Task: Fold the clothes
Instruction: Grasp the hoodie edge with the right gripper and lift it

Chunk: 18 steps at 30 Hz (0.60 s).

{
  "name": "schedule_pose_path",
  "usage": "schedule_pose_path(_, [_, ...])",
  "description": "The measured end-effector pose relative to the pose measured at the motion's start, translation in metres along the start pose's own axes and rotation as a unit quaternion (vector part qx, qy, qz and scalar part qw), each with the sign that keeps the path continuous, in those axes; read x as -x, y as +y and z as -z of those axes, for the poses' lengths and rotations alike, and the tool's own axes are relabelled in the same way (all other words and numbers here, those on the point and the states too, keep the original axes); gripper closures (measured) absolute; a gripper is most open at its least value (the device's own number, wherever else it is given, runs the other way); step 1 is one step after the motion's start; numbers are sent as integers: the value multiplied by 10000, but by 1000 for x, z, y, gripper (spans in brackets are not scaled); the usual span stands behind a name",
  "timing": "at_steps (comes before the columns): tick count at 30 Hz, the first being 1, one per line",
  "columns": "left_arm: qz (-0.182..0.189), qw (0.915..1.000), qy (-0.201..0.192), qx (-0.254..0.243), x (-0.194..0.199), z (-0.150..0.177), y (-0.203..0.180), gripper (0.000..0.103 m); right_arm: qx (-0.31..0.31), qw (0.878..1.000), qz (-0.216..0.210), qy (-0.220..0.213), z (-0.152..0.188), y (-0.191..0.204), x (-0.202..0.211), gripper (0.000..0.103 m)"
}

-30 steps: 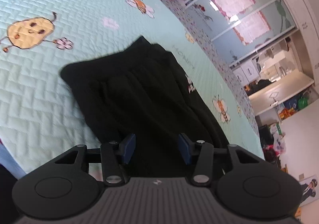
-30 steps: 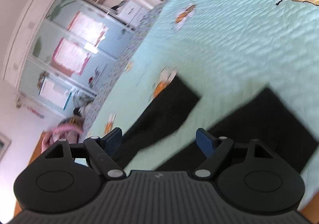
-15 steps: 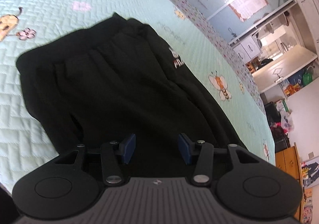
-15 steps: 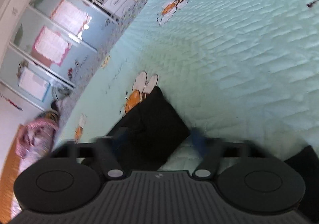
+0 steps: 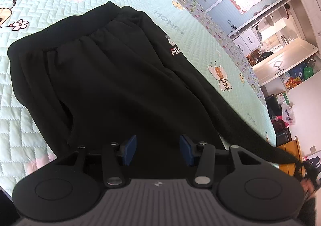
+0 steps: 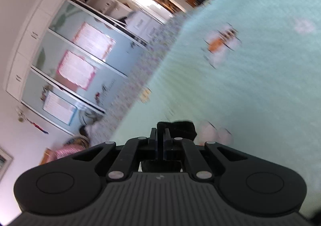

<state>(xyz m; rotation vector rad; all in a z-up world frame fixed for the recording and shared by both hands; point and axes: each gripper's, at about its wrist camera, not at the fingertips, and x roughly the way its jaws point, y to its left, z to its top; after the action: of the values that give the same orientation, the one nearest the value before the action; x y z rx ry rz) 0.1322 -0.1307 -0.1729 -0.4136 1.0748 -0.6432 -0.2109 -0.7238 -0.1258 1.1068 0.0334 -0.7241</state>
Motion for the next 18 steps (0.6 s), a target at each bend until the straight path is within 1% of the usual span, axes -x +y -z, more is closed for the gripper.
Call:
schedule_pose_path(1, [-14, 10000, 16, 2, -1, 0, 0, 53, -45, 10000, 17, -75, -10, 7, -7, 98])
schedule_pose_path(2, [-26, 10000, 33, 11, -2, 0, 0, 53, -178, 9996, 70, -197, -20, 10, -16, 94])
schedule_pose_path(3, [-38, 10000, 50, 19, -4, 1, 0, 53, -379, 9985, 128, -375, -29, 9, -26, 86])
schedule_pose_path(4, [-39, 10000, 65, 32, -5, 1, 1, 53, -555, 9969, 204, -517, -37, 5, -35, 75])
schedule_pose_path(5, [-22, 10000, 74, 41, -5, 1, 1, 53, -718, 9954, 324, -539, -42, -1, -43, 48])
schedule_pose_path(6, [2, 10000, 79, 37, -6, 1, 1, 53, -850, 9944, 425, -470, -44, -7, -48, 41])
schedule_pose_path(8, [30, 9999, 102, 32, -8, 1, 2, 52, -915, 9945, 407, -291, -38, -17, -53, 41])
schedule_pose_path(9, [39, 9999, 129, 41, -11, 1, 3, 52, -736, 9966, 293, -224, -31, -21, -52, 41])
schedule_pose_path(10, [46, 9999, 157, 42, -13, 0, 3, 53, -547, 9979, 314, -136, -22, -26, -51, 41])
schedule_pose_path(12, [59, 9998, 211, 24, -19, 0, 2, 52, -309, 9980, 543, 94, -3, -40, -50, 41])
schedule_pose_path(16, [97, 9995, 287, -32, -25, 4, -4, 52, -683, 9936, 744, 498, 26, -85, -60, 41])
schedule_pose_path(18, [80, 9995, 313, -59, -26, 5, -6, 52, -863, 9919, 726, 591, 38, -97, -67, 41])
